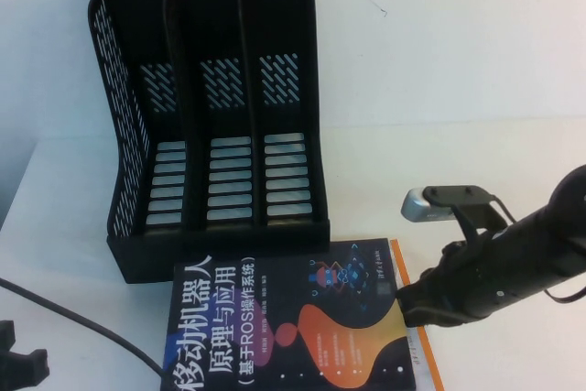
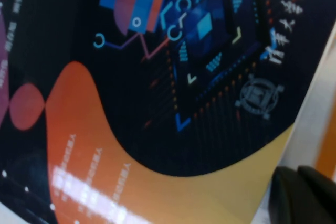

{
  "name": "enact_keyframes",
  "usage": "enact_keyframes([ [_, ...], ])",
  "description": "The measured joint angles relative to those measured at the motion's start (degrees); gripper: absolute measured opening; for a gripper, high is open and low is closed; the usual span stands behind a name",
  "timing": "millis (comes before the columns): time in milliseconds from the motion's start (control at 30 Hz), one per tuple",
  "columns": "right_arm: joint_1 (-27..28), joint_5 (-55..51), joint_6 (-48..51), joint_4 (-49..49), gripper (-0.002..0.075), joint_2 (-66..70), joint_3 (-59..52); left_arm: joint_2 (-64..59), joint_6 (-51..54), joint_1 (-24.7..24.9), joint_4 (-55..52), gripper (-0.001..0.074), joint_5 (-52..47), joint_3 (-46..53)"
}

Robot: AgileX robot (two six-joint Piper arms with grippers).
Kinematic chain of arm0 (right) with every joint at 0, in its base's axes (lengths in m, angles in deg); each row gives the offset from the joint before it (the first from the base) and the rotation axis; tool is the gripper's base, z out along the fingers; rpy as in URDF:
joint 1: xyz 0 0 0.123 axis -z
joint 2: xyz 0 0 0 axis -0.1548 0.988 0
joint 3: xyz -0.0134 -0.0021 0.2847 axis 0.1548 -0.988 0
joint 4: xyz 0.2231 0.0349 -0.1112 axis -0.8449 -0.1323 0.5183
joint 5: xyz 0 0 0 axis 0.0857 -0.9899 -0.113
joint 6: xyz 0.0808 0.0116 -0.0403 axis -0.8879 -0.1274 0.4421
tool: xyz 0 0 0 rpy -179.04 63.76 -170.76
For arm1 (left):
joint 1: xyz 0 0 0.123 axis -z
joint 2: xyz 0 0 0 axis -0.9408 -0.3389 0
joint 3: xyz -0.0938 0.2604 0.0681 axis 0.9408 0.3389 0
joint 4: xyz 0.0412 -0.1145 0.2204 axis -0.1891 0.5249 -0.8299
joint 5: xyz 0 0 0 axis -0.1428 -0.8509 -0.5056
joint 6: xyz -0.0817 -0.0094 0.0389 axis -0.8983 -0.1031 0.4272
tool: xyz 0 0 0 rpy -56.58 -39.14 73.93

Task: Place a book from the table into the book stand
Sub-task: Push book with right arm

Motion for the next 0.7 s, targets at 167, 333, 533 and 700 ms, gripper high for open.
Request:
enact_keyframes([
  [167,-3.5,0.7,-0.8,0.0,0.0008,0.1,1.0,0.0,-1.8,0.0,0.3,-0.0003,-0.5,0.0],
  [333,-5.4,0.5,-1.7,0.0,0.0008,0.1,3.6,0.0,-2.2,0.0,1.3,-0.0003,-1.7,-0.5],
  [533,-6.0,-0.1,-5.2,2.1,0.0008,0.1,5.4,0.0,-2.2,0.0,1.4,-0.0003,-5.0,-2.5],
  [700,-6.0,-1.2,-14.8,15.2,0.0008,-2.4,5.7,0.0,5.7,0.0,8.4,-0.0003,-10.7,-4.7],
])
